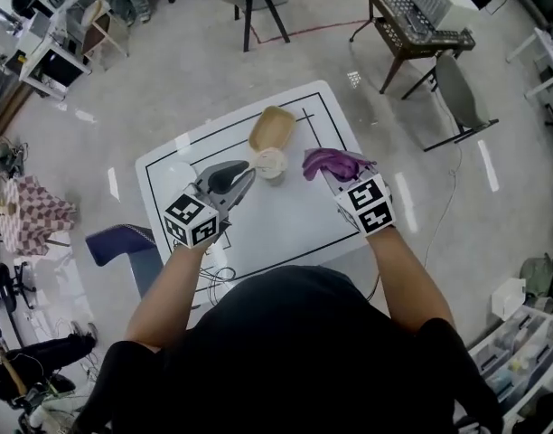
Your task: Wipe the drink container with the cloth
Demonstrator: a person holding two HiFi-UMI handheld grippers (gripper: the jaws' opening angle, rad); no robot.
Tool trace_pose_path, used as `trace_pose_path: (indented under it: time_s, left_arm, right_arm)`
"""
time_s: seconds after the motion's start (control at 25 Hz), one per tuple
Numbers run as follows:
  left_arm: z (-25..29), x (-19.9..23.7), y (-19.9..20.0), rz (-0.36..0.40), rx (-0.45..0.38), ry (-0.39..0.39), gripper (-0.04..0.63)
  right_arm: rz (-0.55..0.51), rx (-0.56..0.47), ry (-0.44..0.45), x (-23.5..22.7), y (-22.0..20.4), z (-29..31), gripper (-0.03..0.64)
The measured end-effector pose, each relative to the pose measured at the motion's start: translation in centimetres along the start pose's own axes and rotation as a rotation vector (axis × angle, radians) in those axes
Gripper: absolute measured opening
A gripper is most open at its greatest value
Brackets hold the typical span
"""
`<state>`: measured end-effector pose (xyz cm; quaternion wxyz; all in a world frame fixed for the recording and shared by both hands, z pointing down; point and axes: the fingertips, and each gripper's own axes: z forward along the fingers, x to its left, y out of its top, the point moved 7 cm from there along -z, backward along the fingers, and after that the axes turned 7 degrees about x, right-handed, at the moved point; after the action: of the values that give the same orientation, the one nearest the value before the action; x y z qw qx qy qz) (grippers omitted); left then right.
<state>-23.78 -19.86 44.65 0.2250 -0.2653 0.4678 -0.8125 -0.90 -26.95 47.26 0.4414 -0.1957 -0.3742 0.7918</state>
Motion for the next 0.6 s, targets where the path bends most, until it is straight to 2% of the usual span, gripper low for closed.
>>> trace_pose_path:
  time_s: [0.28,0.6]
  left_arm:
    - [-10.2,-1.6,0.6,0.013,-0.075,0.091,0.086]
    - [-19.2,-3.2,-2.6,-0.013,-0.122,0.163,0.086]
  right_arm:
    - [-0.023,-0.079,-0.029,5.5,3.4,-6.7,0.081]
    - [0.062,-0.113,-0.05,11.1,2.1,-10.2,0.081]
